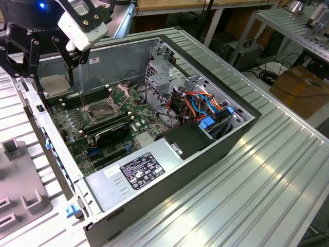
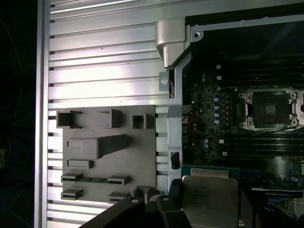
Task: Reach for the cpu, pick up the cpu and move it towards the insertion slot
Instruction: 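Pick up the cpu and move it towards the insertion slot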
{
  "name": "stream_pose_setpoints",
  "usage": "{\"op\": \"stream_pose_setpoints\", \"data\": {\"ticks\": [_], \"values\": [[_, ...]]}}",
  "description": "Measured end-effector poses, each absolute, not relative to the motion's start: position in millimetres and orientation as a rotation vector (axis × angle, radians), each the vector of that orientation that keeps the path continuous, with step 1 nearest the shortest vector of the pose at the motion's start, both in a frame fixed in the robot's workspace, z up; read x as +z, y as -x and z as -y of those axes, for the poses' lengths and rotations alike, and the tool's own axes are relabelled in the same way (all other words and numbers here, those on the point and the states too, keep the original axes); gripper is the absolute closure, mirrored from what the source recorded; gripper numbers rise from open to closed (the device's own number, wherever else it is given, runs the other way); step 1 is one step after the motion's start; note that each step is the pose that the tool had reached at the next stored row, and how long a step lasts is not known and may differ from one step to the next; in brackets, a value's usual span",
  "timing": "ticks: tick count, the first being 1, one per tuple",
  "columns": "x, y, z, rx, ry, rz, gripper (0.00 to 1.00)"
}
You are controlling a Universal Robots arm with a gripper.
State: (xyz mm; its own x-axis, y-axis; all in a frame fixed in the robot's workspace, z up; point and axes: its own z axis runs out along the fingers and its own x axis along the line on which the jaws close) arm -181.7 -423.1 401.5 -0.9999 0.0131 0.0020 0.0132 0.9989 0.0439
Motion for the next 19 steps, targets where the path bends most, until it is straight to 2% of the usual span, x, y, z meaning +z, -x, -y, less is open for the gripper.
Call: {"op": "stream_pose_setpoints", "data": {"ticks": [15, 17, 19], "values": [[400.9, 172.1, 417.4, -0.069, 0.021, 3.139, 0.45], [399.8, 163.4, 403.6, -0.066, 0.023, 3.139, 0.45], [399.4, 159.5, 401.7, -0.066, 0.023, 3.139, 0.45]]}}
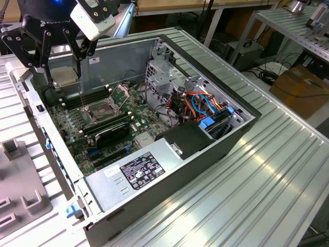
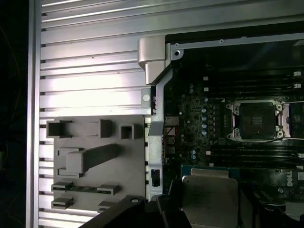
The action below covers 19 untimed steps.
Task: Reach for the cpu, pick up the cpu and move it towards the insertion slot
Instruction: 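Pick up the cpu and move it towards the insertion slot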
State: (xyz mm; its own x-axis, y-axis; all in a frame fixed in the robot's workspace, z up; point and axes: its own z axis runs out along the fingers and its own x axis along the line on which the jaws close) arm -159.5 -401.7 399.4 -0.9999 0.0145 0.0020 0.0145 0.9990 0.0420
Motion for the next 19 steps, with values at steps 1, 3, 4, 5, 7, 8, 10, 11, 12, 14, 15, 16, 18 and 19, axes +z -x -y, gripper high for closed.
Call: {"op": "stream_pose_setpoints", "data": {"ticks": [1, 3, 4, 5, 7, 8, 10, 11, 12, 14, 15, 16, 18, 19], "values": [[399.4, 159.5, 401.7, -0.066, 0.023, 3.139, 0.45], [399.4, 159.4, 401.4, -0.066, 0.023, 3.139, 0.45], [399.4, 159.4, 401.3, -0.066, 0.023, 3.139, 0.45], [399.4, 159.3, 401.2, -0.066, 0.023, 3.139, 0.45], [399.4, 158.7, 399.3, -0.066, 0.023, 3.139, 0.45], [399.4, 158.1, 397.5, -0.066, 0.023, 3.139, 0.45], [399.4, 158.0, 397.1, -0.066, 0.023, 3.139, 0.45], [399.4, 157.9, 396.9, -0.066, 0.023, 3.139, 0.45], [399.4, 157.9, 396.9, -0.066, 0.023, 3.139, 0.45], [399.4, 157.5, 396.0, -0.066, 0.023, 3.139, 0.45], [399.4, 157.5, 395.9, -0.066, 0.023, 3.139, 0.45], [399.4, 157.5, 395.8, -0.066, 0.023, 3.139, 0.45], [399.4, 157.5, 395.7, -0.066, 0.023, 3.139, 0.45], [399.4, 157.4, 395.6, -0.066, 0.023, 3.139, 0.45]]}}
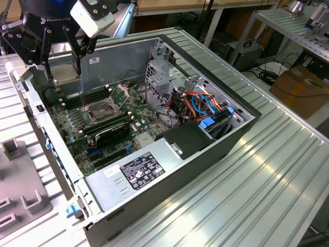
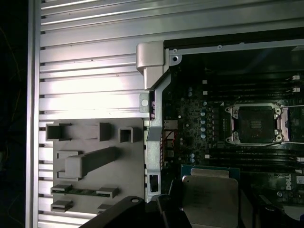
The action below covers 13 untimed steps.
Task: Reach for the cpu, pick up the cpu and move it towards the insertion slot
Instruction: 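Pick up the cpu and move it towards the insertion slot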
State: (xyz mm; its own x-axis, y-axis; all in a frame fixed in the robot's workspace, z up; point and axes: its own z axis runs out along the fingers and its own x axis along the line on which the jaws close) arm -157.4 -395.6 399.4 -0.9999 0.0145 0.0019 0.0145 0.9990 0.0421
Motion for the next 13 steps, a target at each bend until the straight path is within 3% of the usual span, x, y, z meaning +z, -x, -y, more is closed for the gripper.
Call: {"op": "stream_pose_setpoints", "data": {"ticks": [13], "values": [[398.8, 147.9, 390.5, -0.045, 0.023, 3.14, 0.45]]}}
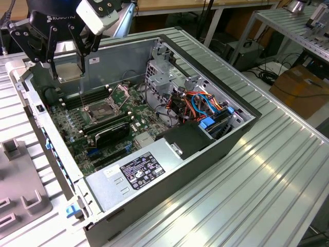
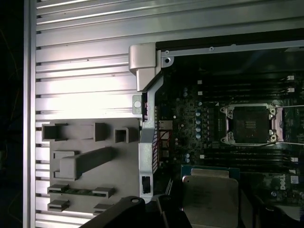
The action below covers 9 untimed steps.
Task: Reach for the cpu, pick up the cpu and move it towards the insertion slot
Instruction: 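Pick up the cpu and move it towards the insertion slot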
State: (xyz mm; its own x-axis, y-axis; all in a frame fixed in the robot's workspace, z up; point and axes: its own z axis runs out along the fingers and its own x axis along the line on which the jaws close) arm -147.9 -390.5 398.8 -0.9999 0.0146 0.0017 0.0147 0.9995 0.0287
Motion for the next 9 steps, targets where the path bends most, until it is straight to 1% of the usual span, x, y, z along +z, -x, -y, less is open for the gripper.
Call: {"op": "stream_pose_setpoints", "data": {"ticks": [5, 9], "values": [[398.8, 144.2, 387.8, -0.043, 0.023, 3.14, 0.45], [398.4, 137.6, 378.5, -0.041, 0.023, 3.14, 0.45]]}}
